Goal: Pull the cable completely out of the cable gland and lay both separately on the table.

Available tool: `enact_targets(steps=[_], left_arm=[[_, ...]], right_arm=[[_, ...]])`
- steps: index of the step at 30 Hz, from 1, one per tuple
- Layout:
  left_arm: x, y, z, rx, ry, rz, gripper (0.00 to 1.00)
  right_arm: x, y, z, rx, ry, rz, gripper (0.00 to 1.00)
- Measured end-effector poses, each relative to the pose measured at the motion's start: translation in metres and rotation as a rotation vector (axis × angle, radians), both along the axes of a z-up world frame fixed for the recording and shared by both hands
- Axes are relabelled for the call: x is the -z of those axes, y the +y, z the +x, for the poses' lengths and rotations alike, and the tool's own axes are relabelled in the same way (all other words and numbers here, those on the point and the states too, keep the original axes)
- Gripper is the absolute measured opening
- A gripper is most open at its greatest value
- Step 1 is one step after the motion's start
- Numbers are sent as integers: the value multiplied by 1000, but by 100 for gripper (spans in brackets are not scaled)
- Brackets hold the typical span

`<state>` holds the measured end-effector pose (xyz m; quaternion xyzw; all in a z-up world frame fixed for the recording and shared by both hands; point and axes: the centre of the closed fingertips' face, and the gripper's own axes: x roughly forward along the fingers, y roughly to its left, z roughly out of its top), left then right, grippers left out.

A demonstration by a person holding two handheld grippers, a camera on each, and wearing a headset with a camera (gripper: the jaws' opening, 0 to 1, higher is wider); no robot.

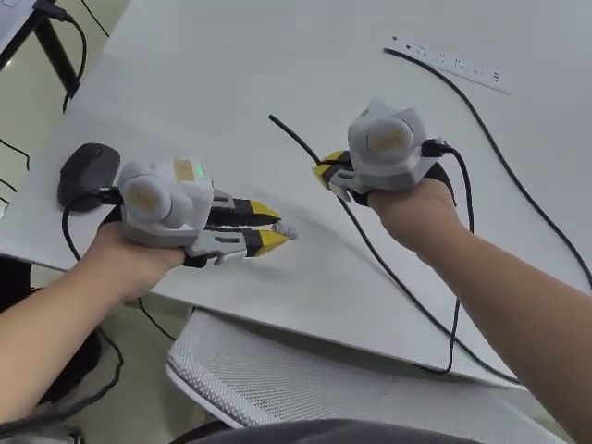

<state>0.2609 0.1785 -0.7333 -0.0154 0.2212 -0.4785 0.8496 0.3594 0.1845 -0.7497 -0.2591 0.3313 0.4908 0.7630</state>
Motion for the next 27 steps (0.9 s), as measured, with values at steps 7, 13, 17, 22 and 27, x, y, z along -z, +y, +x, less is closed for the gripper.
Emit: enact_targets(steps=[7,13,17,22,27], left_arm=[[15,5,2,-19,12,-3,15],[31,7,0,-28,32,-6,15],[41,9,3,-31,44,4,15],[50,13,8,-47,53,9,15],[56,17,9,-49,55,29,15]], right_arm=[[19,26,-6,-81,12,-40,0],[35,42,-13,-138,27,-73,0],[43,49,-16,-164,36,-91,0],[54,56,-22,-196,51,-112,0],[62,59,-25,-209,63,-120,0]])
